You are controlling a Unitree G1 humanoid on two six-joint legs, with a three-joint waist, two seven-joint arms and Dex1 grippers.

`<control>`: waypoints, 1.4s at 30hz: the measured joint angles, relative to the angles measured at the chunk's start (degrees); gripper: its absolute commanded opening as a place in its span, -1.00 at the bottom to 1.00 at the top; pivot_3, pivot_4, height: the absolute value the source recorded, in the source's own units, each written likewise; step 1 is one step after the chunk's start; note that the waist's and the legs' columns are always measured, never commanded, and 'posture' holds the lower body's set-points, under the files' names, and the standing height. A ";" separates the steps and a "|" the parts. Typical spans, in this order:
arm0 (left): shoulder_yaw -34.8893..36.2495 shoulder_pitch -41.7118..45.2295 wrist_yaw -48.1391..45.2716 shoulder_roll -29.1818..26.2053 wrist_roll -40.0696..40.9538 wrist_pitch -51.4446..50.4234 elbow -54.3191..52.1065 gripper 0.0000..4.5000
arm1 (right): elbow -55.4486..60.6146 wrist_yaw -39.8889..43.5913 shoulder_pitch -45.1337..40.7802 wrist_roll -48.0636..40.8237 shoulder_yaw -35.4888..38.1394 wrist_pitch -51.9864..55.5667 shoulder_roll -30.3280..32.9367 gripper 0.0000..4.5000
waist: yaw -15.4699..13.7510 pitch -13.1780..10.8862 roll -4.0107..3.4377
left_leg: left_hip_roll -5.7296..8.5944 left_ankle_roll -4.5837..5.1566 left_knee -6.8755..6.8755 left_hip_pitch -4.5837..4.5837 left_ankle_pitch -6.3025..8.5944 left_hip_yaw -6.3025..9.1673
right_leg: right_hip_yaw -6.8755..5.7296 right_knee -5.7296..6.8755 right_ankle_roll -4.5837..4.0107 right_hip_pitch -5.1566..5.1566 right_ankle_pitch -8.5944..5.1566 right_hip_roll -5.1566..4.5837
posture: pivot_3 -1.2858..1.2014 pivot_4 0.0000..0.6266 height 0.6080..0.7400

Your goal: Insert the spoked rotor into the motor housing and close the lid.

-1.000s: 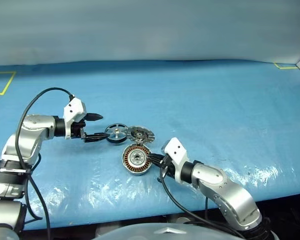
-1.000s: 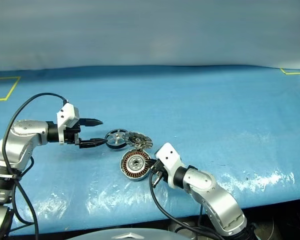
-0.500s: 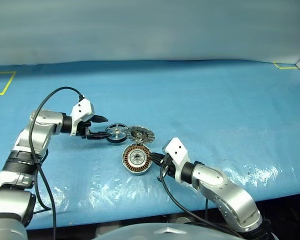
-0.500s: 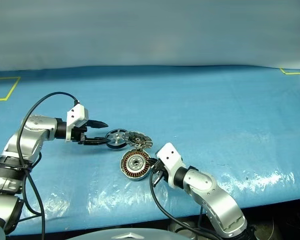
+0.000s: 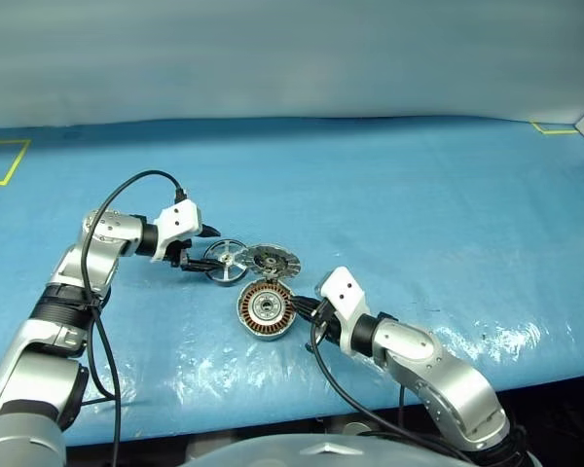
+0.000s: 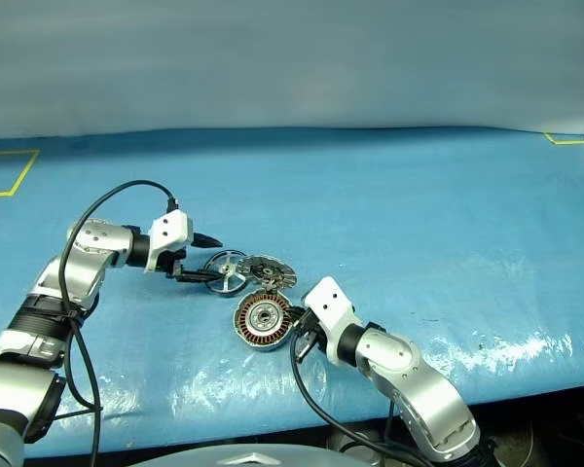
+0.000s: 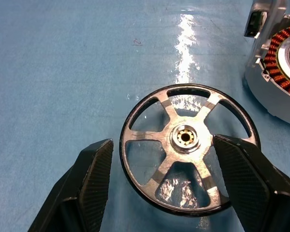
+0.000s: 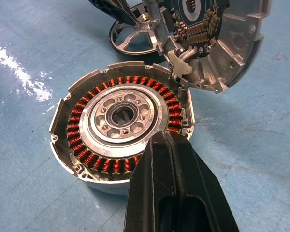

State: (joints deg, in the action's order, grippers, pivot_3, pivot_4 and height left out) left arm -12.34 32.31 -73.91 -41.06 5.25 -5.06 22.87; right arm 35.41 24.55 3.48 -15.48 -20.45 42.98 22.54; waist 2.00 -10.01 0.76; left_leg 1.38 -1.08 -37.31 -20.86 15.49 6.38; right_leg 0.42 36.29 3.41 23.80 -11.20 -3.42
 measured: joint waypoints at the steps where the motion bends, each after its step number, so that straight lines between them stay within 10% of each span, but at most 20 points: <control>1: 0.00 0.00 -0.55 0.00 0.02 0.03 0.00 0.59 | 0.01 0.00 0.00 0.02 0.00 0.00 0.00 -1.00 | 0.00 0.00 0.00 | 0.00 0.00 0.00 0.00 0.00 0.00 | 0.00 0.00 0.00 0.00 0.00 0.00 | 0.03 -0.52 1.00; 42: 0.08 -4.59 -6.00 -4.66 0.89 -1.97 -13.14 0.59 | -0.28 0.58 -0.52 1.09 -0.59 -0.02 -0.01 -1.00 | 0.06 0.00 0.00 | 0.00 0.01 -0.22 0.02 0.00 0.00 | 0.01 0.30 -0.02 0.00 -0.01 0.00 | 0.03 -0.52 1.00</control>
State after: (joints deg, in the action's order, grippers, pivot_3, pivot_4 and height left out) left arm -12.26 27.71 -79.91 -45.71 6.13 -7.03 9.73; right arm 35.12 25.12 2.96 -14.39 -21.04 42.97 22.54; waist 2.06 -10.01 0.76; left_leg 1.38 -1.08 -37.53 -20.84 15.49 6.39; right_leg 0.43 36.60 3.39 23.80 -11.21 -3.41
